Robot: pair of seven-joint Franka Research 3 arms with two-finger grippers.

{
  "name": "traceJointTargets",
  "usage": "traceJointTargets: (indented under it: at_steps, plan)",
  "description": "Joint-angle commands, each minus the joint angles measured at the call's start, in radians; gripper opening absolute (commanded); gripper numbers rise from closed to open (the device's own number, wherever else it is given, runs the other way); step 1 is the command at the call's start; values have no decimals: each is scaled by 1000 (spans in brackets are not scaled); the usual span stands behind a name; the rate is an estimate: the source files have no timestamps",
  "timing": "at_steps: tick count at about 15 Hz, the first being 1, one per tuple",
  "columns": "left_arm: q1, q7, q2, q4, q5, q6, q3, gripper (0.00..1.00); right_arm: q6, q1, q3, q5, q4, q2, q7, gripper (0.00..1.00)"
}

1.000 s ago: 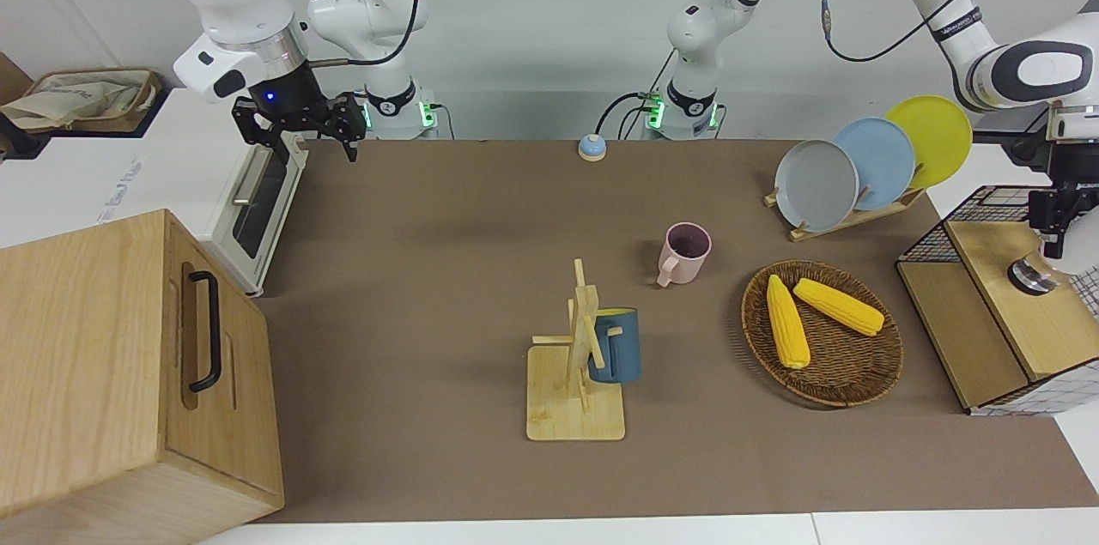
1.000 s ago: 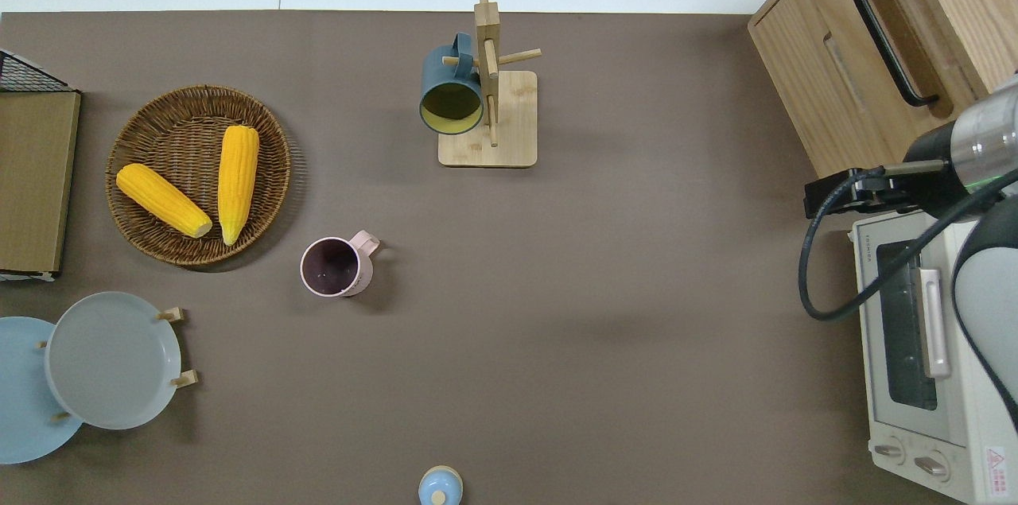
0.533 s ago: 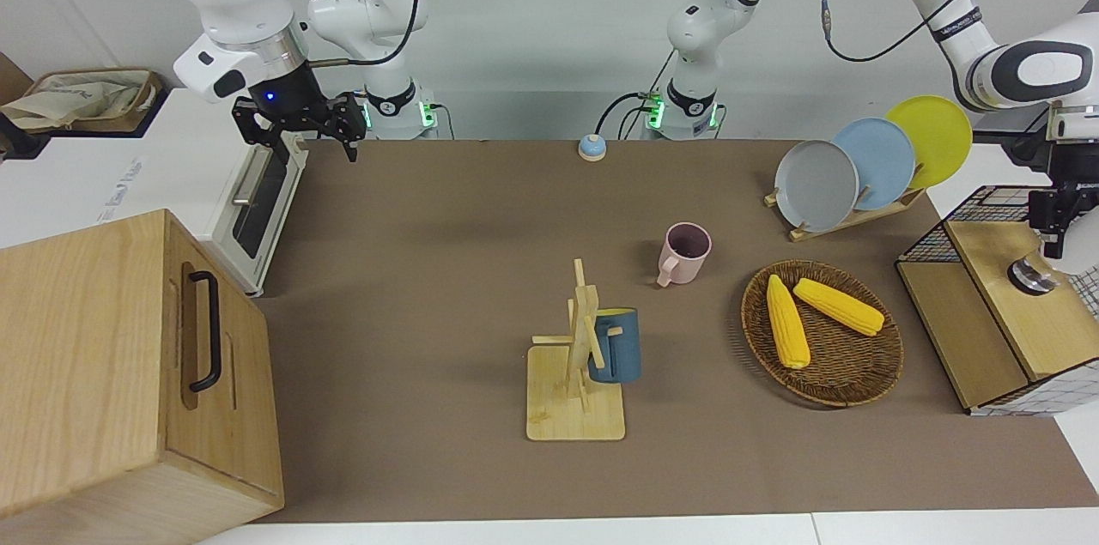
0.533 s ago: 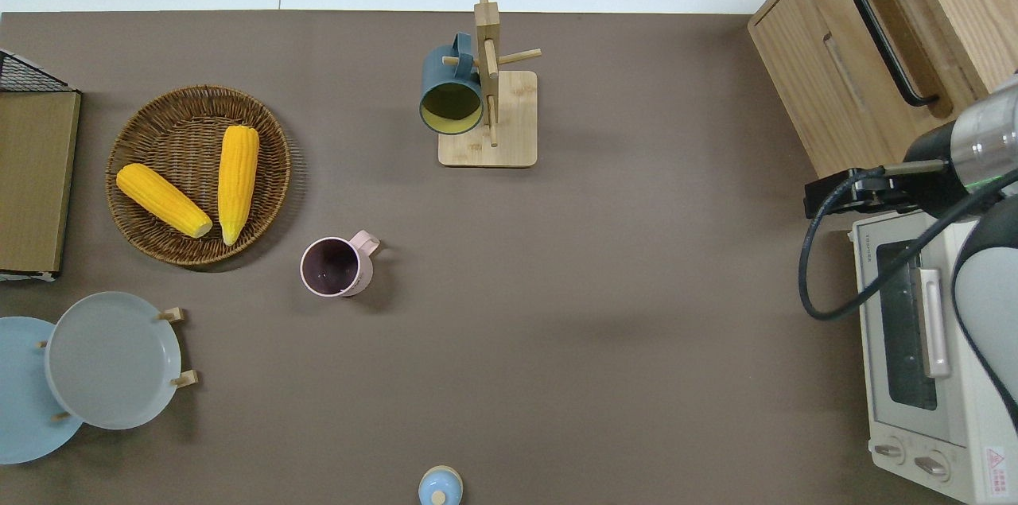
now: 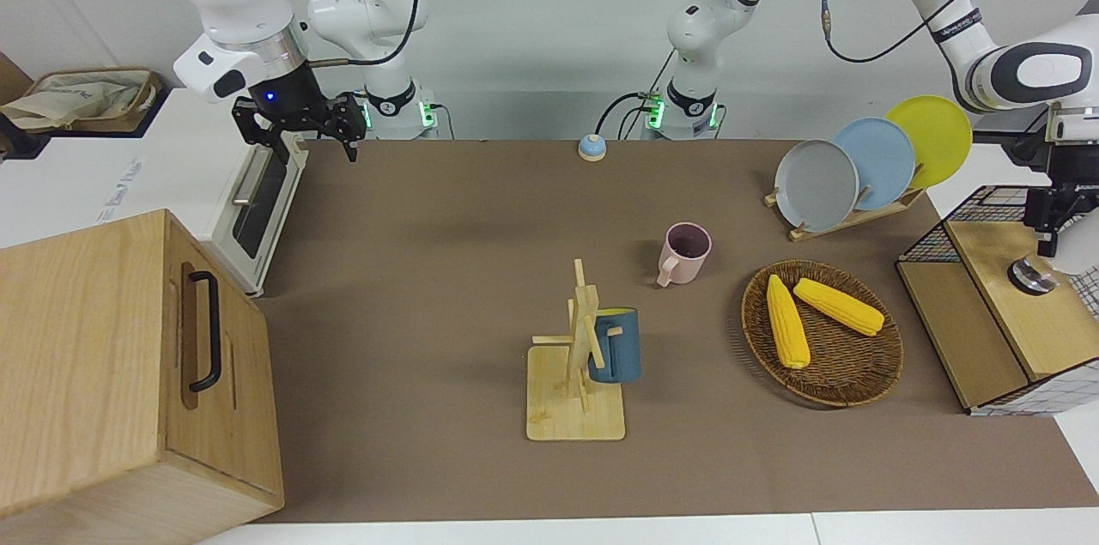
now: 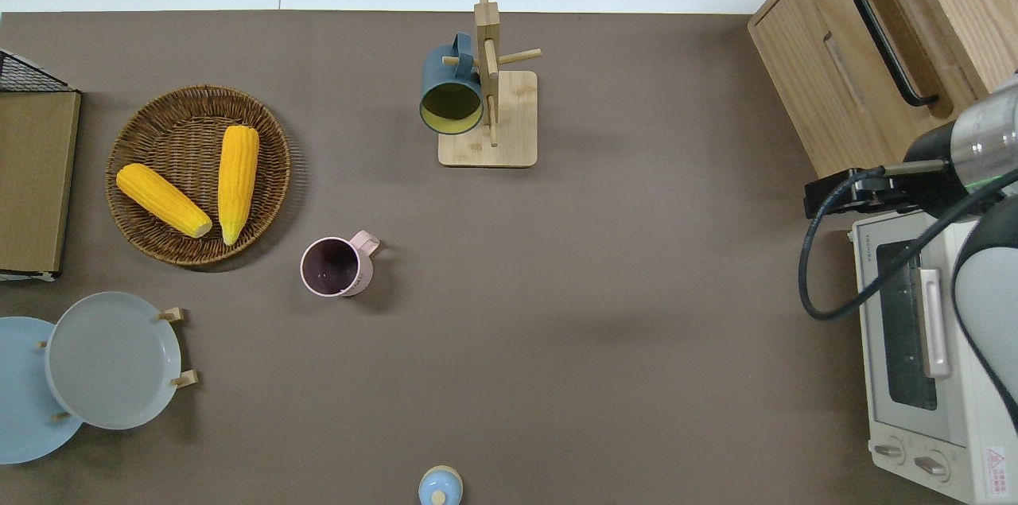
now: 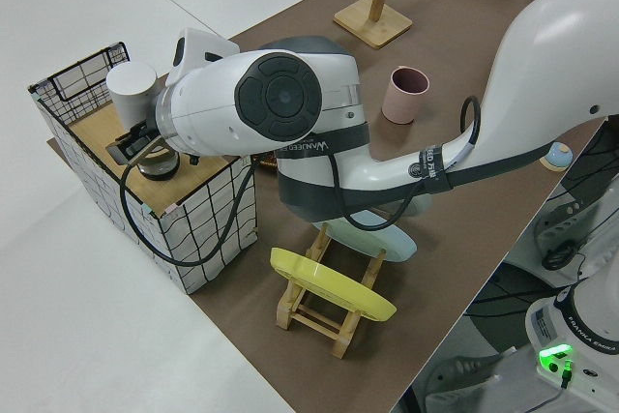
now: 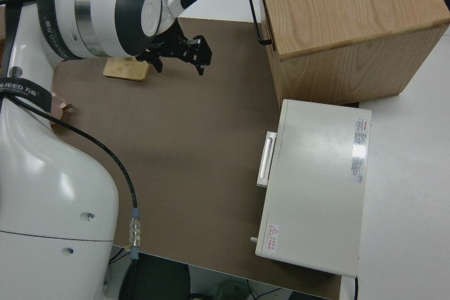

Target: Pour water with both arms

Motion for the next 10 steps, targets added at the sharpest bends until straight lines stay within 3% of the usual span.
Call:
traceJointTargets:
  at_steps: [1, 3, 6, 10]
  plan:
    - [7, 20, 14, 20, -12, 3, -8, 991, 3, -5, 0, 12, -6, -12, -20, 990]
    - [2, 20, 12, 26, -4, 0, -8, 991, 3, -5, 0, 12, -6, -12, -20, 990]
    - [11, -90, 6, 32, 163, -32, -9, 991, 3, -5, 1, 12, -6, -12, -20, 990]
    - [15, -268, 3, 132, 354, -243, -6, 991, 3, -5, 0, 12, -6, -12, -20, 990]
